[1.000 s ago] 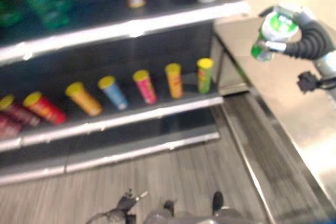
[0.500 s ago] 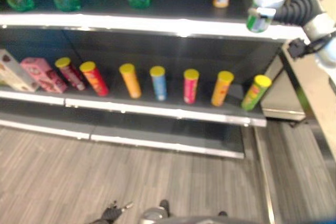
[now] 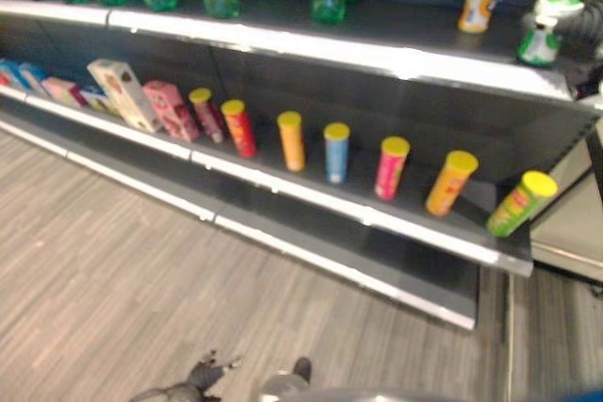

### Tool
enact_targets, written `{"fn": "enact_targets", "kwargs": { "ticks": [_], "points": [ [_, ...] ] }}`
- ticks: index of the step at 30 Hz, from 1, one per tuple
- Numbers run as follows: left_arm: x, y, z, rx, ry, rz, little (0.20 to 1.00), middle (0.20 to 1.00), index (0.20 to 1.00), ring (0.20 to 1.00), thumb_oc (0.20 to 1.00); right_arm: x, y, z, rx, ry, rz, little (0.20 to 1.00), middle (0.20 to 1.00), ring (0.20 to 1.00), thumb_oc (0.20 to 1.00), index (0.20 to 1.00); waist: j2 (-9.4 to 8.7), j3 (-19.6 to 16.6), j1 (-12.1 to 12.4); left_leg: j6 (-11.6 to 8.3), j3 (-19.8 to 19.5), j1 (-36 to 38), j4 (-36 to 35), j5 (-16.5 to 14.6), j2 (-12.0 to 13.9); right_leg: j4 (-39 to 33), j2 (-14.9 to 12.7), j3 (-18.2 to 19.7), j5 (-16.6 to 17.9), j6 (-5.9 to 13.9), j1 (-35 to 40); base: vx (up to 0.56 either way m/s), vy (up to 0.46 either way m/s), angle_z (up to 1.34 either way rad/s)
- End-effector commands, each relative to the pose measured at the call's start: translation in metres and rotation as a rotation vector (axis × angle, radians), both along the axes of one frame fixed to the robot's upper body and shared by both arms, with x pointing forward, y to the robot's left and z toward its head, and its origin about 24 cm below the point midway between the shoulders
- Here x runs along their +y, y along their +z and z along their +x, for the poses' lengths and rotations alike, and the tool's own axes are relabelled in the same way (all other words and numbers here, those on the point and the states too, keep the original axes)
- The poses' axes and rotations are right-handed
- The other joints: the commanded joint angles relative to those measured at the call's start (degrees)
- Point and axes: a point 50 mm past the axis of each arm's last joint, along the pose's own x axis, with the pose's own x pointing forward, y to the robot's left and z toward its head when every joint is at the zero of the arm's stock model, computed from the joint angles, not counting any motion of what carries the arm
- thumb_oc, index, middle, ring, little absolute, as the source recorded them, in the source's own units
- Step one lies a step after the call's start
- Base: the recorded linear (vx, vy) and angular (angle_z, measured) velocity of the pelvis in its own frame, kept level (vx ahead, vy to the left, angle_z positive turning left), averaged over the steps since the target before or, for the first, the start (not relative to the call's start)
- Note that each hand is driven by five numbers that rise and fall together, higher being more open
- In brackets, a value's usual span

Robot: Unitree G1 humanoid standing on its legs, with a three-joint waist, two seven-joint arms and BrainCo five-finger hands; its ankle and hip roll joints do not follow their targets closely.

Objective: Put the goods on the table back onto the shelves and tidy them up.

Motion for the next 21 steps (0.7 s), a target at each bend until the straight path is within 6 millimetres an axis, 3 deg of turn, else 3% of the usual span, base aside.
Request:
{"fn": "enact_targets", "kwargs": {
  "ticks": [1,12,21],
  "points": [
    [0.019,0.008,0.013,-0.034,-0.016,0.056,1.0,1.0,1.0,1.0,1.0,0.022,0.035,0.001,-0.1,0.075,-0.015,0.2,0.2,0.2,0.2,0.2,-4.09,-2.07,1.72,-1.62,1.55,-0.26,0.31,-5.04,-1.72,3.04,-0.79,0.07,-1.28,0.56,-3.09,0.04,-0.05,0.08],
    [0.014,0.004,0.008,-0.005,-0.012,0.053,1.0,1.0,1.0,1.0,1.0,0.042,0.033,0.009,-0.119,0.133,0.007,0.2,0.2,0.2,0.2,0.2,-4.7,-2.77,2.21,-1.75,0.68,-0.22,0.26,-5.06,-1.73,2.45,-1.0,-2.89,-1.69,0.34,-1.61,0.02,-0.002,0.11],
    [0.013,0.003,0.005,0.009,-0.009,0.058,1.0,1.0,1.0,1.0,1.0,0.036,0.028,0.012,-0.107,0.08,0.001,0.2,0.2,0.2,0.2,0.2,-4.88,-2.92,2.72,-1.63,0.24,-0.33,0.16,-5.18,-2.24,2.68,-1.95,-4.14,-1.51,0.64,-1.55,0.01,0.023,0.09]
  ]
}}
